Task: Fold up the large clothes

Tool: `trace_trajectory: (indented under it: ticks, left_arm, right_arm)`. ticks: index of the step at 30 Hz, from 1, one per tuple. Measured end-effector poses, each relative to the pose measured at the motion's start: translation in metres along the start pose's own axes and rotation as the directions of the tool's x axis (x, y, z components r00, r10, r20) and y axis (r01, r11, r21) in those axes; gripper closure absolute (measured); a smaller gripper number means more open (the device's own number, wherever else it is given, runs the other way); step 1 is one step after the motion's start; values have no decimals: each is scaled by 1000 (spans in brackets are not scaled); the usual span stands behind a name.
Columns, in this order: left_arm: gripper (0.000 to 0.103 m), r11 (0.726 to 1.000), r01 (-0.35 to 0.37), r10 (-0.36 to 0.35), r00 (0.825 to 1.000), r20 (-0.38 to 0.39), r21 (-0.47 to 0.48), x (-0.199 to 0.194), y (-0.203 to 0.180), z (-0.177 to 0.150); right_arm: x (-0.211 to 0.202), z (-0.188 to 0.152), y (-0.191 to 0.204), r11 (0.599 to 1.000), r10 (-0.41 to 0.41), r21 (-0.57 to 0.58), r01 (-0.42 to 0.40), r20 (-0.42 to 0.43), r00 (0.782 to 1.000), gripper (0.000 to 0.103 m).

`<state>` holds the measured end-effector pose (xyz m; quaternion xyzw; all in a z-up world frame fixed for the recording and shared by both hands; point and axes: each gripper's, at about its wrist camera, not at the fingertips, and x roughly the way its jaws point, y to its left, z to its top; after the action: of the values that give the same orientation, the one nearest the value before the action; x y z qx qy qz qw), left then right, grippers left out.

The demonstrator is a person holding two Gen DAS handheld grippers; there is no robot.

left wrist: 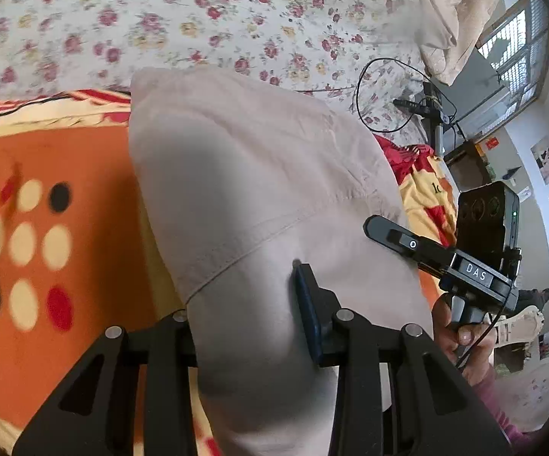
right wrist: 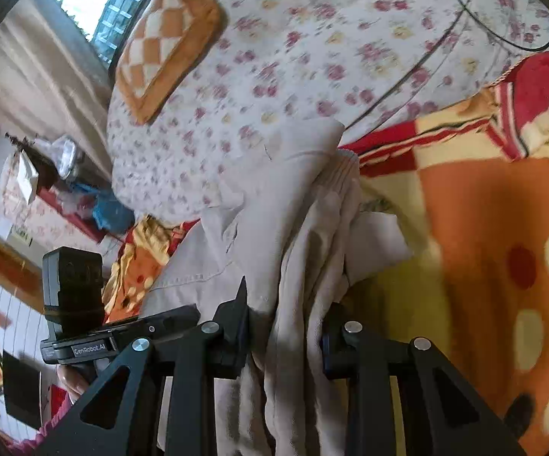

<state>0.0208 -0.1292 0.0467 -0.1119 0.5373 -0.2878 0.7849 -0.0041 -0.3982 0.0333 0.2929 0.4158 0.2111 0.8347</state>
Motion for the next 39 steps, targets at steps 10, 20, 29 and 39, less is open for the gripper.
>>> trace_trajectory:
  ticks: [10, 20, 29, 39]
  left_arm:
    - [70, 998, -59, 59, 998, 18, 1, -30, 18, -44]
    - [59, 994, -110, 110, 994, 15, 0, -16, 27, -66]
    - [34, 974, -224, 225, 974, 22, -15, -18, 35, -72]
    - [33, 894, -448, 445, 884, 143, -10, -44, 31, -46]
  right_arm:
    - [12, -44, 37, 1000, 25, -9, -26, -38, 999, 75]
    - [24, -62, 43, 993, -100, -72, 96, -53, 994, 71]
    - [30, -67, 40, 971, -213, -128, 203, -71, 974, 55]
    - [6, -42, 122, 900, -281, -324, 292, 82, 956, 55]
